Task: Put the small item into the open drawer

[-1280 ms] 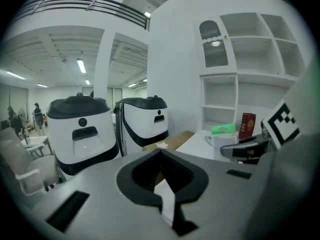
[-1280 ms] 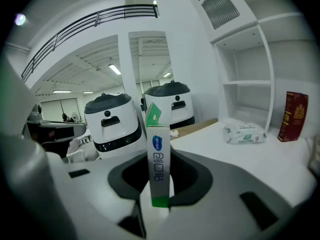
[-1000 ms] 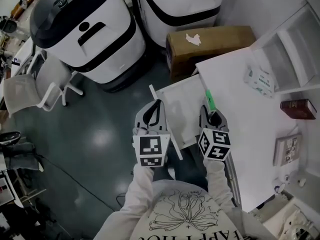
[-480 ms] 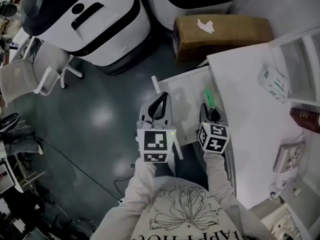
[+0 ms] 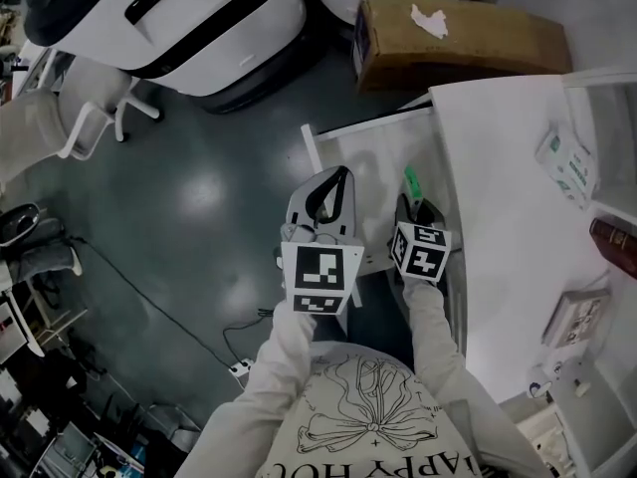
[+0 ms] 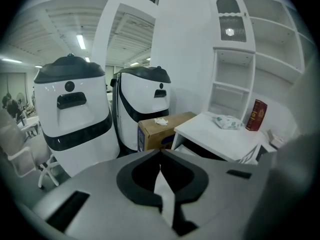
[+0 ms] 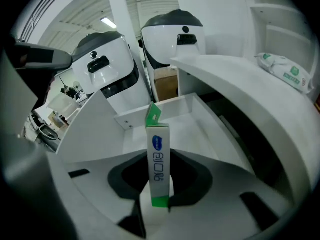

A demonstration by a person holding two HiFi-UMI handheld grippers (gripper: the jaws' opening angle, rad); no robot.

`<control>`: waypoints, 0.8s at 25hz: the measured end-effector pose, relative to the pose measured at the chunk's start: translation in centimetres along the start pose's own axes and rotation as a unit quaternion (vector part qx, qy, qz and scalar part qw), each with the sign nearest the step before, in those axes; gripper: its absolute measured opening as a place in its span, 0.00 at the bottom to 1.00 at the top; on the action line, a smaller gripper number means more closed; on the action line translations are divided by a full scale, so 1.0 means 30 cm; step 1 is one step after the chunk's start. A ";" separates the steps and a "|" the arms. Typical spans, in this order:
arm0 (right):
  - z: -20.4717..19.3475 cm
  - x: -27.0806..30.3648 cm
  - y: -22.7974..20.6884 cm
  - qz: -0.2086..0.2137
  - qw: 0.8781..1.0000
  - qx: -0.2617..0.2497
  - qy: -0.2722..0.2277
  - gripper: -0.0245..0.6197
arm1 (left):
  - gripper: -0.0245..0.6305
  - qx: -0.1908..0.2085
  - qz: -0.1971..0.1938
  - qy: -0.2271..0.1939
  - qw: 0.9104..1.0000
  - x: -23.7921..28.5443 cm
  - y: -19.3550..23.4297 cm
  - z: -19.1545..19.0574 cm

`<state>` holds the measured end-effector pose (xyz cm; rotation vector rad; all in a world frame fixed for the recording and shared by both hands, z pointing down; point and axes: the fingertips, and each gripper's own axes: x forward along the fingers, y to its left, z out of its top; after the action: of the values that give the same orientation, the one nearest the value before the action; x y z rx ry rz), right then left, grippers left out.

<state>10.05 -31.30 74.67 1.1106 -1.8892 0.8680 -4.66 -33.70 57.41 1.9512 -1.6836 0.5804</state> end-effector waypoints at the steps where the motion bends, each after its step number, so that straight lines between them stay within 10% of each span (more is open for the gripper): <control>1: -0.014 0.015 -0.002 0.000 1.000 0.000 0.007 0.17 | 0.04 -0.001 0.000 0.002 1.000 0.007 -0.003 -0.006; 20: -0.106 0.224 -0.031 -0.012 0.997 -0.004 0.082 0.18 | 0.04 -0.012 0.007 0.018 1.000 0.043 0.005 -0.067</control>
<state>9.55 -31.60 82.15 1.0233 -1.7395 0.9085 -4.62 -33.48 59.79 1.9014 -1.6759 0.5941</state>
